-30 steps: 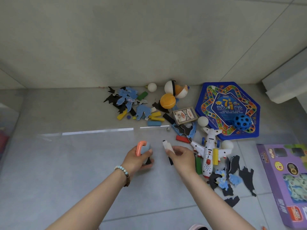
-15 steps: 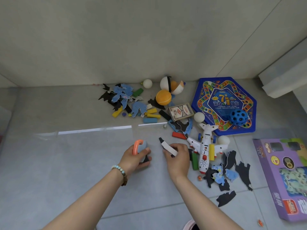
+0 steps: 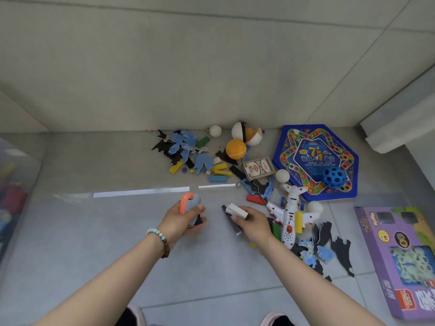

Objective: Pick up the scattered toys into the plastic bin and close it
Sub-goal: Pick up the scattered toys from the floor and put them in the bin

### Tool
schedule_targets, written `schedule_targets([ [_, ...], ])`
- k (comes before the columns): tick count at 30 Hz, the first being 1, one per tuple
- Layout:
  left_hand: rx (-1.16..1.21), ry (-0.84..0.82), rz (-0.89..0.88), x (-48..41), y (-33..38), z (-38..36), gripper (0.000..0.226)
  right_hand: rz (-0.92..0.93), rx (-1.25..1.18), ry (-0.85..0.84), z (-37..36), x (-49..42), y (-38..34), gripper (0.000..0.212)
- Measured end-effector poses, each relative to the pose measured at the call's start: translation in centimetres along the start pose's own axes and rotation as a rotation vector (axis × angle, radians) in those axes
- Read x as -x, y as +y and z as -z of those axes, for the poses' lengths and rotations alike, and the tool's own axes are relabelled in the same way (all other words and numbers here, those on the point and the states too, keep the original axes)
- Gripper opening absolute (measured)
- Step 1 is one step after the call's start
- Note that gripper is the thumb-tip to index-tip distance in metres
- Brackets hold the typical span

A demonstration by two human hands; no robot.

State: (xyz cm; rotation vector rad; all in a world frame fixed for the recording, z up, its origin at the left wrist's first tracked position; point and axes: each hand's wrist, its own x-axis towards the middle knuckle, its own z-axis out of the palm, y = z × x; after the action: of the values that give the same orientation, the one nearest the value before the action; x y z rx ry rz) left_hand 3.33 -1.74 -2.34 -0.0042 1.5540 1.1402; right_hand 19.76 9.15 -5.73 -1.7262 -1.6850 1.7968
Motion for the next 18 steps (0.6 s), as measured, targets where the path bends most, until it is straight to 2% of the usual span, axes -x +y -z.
schedule_targets([
  [3,0.023,0.006,-0.052,3.1,1.7,1.6,0.022,-0.062,-0.128,-0.079,-0.2,1.6,-2.2,0.033],
  [6,0.041,0.029,-0.120,6.8,4.2,4.2,0.021,0.023,-0.174,-0.179,-0.8,4.7,-8.0,0.031],
  [8,0.027,0.058,-0.178,9.7,6.4,6.6,0.026,0.107,-0.137,-0.274,-1.6,7.4,-12.8,0.027],
  [10,0.004,0.079,-0.258,12.9,8.6,9.5,0.019,0.198,-0.048,-0.364,-3.4,10.5,-17.3,0.025],
  [14,-0.076,0.213,-0.370,19.3,11.5,17.1,0.018,0.319,0.102,-0.506,-11.1,16.5,-23.7,0.023],
  [18,-0.091,0.354,-0.391,24.4,11.0,25.8,0.019,0.339,0.120,-0.614,-22.3,21.7,-26.3,0.020],
])
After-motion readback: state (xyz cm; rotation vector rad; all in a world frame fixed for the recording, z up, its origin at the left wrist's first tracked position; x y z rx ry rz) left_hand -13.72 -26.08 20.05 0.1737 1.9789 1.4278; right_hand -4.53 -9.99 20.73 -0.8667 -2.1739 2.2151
